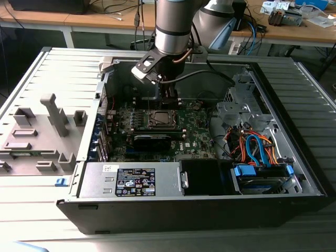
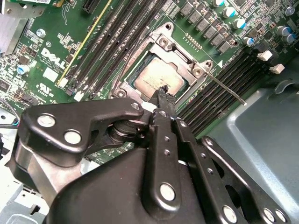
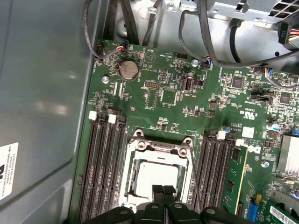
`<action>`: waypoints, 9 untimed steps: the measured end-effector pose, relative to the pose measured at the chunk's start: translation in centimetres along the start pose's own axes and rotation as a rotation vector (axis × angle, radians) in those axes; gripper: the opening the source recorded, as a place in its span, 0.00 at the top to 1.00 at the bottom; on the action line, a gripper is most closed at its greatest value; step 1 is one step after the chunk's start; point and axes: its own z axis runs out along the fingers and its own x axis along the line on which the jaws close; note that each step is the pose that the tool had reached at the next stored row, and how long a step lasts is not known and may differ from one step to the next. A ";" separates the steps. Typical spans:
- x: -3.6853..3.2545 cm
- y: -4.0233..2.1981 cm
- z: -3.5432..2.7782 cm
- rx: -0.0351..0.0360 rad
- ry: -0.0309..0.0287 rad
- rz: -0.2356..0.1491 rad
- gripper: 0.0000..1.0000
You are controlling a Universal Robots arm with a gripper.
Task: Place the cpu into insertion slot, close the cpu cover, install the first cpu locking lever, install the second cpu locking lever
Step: 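Install the first cpu locking lever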
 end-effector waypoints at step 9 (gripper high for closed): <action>0.00 0.00 0.00 -0.0008 -0.0007 -0.016 0.89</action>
